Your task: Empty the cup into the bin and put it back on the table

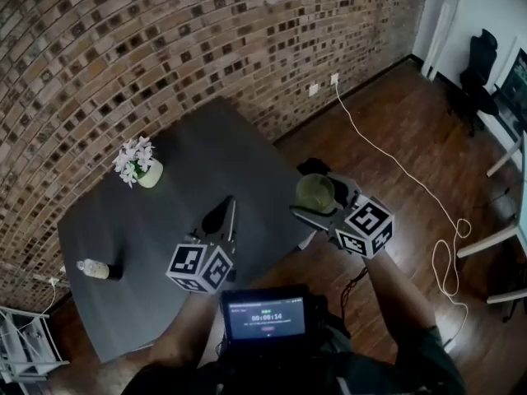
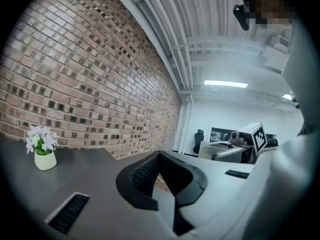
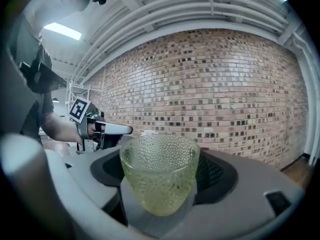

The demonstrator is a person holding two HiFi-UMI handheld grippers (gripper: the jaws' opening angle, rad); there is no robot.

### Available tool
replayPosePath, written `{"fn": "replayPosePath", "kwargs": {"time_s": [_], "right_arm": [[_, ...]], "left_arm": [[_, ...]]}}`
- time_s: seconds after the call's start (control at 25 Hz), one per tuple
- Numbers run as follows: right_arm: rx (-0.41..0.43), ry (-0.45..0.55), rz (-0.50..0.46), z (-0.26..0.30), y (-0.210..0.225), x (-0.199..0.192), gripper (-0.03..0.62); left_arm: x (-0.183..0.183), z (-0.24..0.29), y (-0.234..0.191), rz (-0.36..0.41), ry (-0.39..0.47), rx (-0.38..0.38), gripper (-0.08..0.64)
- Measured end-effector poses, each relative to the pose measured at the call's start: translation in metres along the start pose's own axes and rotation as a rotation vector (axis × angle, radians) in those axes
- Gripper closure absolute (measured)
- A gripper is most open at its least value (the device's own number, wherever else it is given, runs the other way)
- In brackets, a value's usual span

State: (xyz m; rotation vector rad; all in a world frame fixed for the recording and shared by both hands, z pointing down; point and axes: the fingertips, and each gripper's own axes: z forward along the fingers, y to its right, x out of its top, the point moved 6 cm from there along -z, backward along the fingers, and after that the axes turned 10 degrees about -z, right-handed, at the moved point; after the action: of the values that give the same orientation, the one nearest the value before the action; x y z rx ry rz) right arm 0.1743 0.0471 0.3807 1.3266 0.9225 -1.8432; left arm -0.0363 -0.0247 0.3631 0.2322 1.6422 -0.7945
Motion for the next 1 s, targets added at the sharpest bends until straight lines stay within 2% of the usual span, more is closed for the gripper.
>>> {"fn": "replayPosePath", "kwargs": {"time_s": [0.2,0.44,0.76,1.0], "right_arm": [[0.03,0.017,0.002,-0.032,0.038,-0.005,0.195],[0.031,0.017,0.027,-0.045,0.07,-0.016,0.195],[-0.023,-0.016,0.046,-0.04,0.125,-0.026,0.195],[-0.071,-0.014,0.076,-0.025,0.18,-0.026,0.195]], "left_arm": [[-0.009,0.026,0.038,0.004,-0.003,0.041,0.56],[-0.021,0.059,0.05,-0.003,-0.02,0.05,0.56],[-0.027,0.119,0.033,-0.042,-0.018,0.027,0.56],[-0.017,0.166,0.011,0.002,-0.006,0.028,0.56]]}}
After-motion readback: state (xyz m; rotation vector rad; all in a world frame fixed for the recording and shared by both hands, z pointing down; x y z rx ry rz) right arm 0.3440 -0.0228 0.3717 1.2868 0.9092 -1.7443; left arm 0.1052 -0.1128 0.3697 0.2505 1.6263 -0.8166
